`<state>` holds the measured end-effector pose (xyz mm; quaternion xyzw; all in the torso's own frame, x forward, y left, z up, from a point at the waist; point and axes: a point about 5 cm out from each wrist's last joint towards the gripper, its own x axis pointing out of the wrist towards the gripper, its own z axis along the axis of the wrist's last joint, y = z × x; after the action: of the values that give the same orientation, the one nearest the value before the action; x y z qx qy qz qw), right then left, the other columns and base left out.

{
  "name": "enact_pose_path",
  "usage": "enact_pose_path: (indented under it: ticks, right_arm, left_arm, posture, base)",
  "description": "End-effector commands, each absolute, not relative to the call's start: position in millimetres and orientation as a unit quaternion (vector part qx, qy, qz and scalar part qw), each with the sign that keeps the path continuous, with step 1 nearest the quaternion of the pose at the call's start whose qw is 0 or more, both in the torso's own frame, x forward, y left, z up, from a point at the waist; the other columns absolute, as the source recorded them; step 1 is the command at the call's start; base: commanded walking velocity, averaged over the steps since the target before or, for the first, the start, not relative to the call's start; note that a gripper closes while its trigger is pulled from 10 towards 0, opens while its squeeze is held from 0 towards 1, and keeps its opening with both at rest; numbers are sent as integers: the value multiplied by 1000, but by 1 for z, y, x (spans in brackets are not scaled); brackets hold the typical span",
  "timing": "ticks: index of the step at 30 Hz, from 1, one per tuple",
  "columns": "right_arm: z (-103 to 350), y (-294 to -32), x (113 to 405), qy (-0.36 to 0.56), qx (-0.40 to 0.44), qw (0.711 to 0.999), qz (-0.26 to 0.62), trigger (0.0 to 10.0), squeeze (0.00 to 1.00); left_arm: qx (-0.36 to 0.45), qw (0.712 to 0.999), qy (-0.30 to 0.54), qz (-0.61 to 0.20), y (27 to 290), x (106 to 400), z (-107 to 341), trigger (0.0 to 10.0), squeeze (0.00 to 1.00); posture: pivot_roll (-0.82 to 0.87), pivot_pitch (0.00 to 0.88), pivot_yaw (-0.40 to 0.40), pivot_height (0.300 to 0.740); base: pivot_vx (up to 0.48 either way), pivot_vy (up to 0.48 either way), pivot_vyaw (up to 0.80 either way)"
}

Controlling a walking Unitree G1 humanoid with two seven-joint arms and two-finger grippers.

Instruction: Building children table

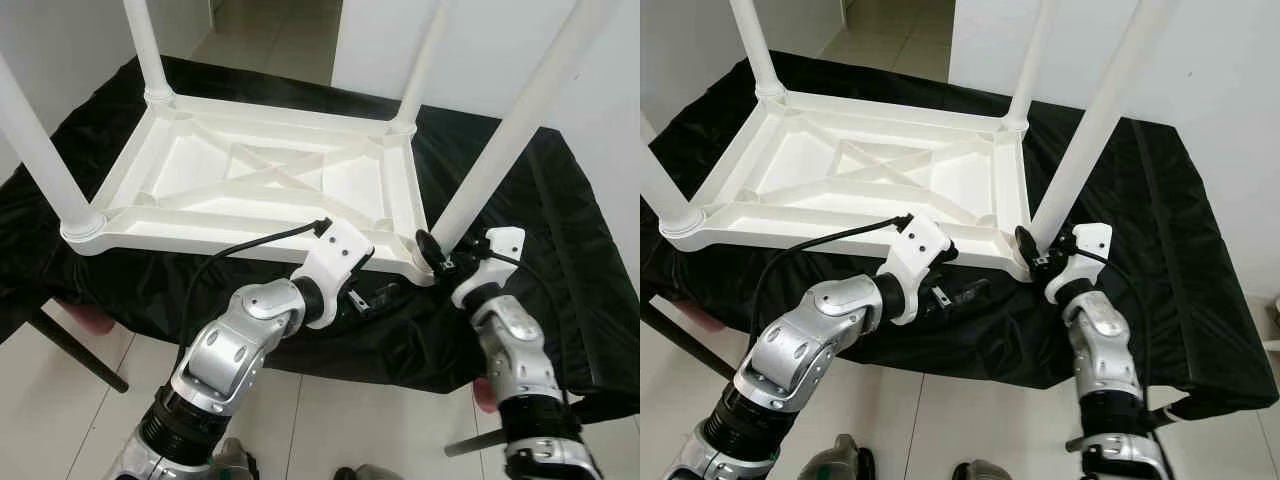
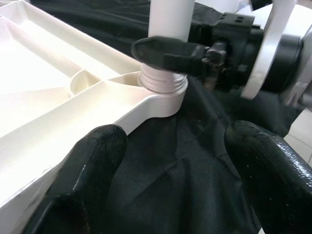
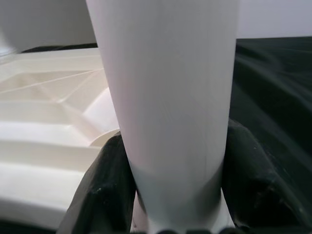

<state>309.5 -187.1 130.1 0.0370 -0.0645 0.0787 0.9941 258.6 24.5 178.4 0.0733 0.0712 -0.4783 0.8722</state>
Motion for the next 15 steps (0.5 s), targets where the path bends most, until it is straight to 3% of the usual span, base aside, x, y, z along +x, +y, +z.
enact_pose_path:
  ticks: [1,15]
  right_arm:
    - [130,-179,307,-60,56,996,43,0,0]
    - [144,-160,290,-71,65,991,-95,0,0]
  left_arm:
    - [77,871,67,-480,22,259,180,10000,0]
    - [80,869,66,-484,21,258,179,10000,0]
  posture:
    - [84,44,-64,740]
    - [80,27,-60,740]
  base:
    - [0,0,0]
    - [0,0,0]
